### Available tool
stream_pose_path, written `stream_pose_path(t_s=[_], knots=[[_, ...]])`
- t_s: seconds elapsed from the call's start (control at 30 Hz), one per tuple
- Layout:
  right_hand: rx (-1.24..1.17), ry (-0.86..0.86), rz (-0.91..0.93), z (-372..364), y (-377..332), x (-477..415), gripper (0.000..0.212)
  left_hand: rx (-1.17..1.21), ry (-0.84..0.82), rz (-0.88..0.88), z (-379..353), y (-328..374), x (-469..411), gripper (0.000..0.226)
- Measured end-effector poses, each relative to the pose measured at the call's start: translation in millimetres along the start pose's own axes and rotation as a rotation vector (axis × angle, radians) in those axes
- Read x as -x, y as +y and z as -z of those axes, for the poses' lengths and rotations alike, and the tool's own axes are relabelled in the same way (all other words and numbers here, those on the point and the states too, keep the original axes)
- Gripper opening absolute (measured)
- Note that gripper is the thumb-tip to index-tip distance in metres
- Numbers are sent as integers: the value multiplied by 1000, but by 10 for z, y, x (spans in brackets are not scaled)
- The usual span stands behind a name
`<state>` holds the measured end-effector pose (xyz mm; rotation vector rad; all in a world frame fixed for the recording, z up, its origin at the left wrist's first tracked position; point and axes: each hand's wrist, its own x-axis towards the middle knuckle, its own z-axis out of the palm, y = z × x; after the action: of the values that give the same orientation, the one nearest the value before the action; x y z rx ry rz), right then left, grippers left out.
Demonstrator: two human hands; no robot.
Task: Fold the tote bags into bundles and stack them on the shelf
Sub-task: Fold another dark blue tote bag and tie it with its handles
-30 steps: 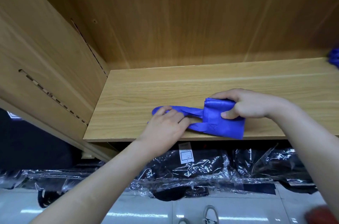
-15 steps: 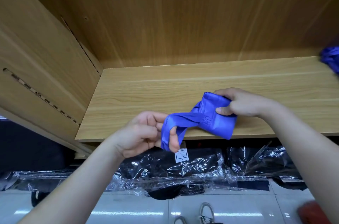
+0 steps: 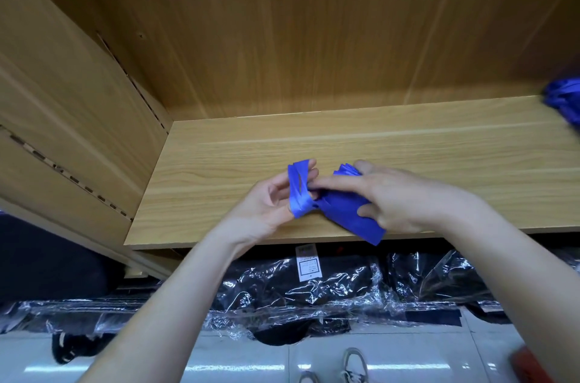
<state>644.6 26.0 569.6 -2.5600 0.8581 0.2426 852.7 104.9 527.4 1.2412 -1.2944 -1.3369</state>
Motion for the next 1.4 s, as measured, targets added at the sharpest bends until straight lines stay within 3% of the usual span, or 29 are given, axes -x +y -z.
stream_pose_path(t_s=[0.13, 0.23, 0.33, 0.4, 0.5, 0.57, 0.63, 0.67, 0.73, 0.77, 0.83, 0.87, 0.93, 1.0, 1.1, 1.17, 1.23, 1.3, 1.4], knots=[[25, 9, -10, 29, -24, -46, 69, -77, -31, -12, -86, 117, -57, 73], [-51, -3, 16, 28, -3, -131, 30, -27, -28, 47, -335, 151, -96, 65], [-168, 17, 56, -68, 32, -191, 8, 98, 95, 144, -543, 108, -127, 51], [-325, 3, 71, -101, 66, -202, 9, 214, 234, 221, -593, 153, -154, 18], [-504, -51, 92, -97, 112, -172, 15, 173, 376, 302, -450, 246, -161, 15], [-506, -90, 114, -62, 141, -138, 18, -32, 501, 163, -245, 304, -116, 19], [-479, -133, 116, -7, 149, -115, 17, -460, 531, -198, -77, 421, -62, 38], [-452, -150, 123, 21, 139, -116, 18, -720, 409, -394, -58, 510, -33, 48], [-373, -188, 152, 80, 98, -134, 20, -1221, 77, -550, -105, 630, -67, 70], [-337, -204, 157, 99, 75, -138, 21, -1415, -35, -546, -157, 672, -89, 70], [-296, -226, 136, 138, 63, -124, 17, -1605, -130, -499, -250, 752, -124, 38], [-288, -227, 123, 159, 78, -107, 14, -1576, -173, -453, -223, 763, -122, 13], [-330, -210, 129, 193, 127, -63, 12, -1173, -237, -271, -147, 800, -50, 26], [-495, -167, 159, 210, 196, -20, 9, -549, -298, -117, -122, 836, 46, 29], [-815, -131, 206, 201, 249, 43, 8, 131, -347, -79, -116, 831, 116, 12], [-918, -164, 251, 176, 234, 60, 11, 470, -414, -64, -118, 803, 110, 25], [-969, -202, 286, 145, 195, 58, 20, 602, -392, -18, -151, 803, 115, 39], [-986, -192, 295, 108, 183, 60, 28, 541, -208, 34, -182, 769, 125, 48], [-1009, -123, 237, 12, 218, 80, 55, 522, -56, -8, -145, 689, 141, 39]])
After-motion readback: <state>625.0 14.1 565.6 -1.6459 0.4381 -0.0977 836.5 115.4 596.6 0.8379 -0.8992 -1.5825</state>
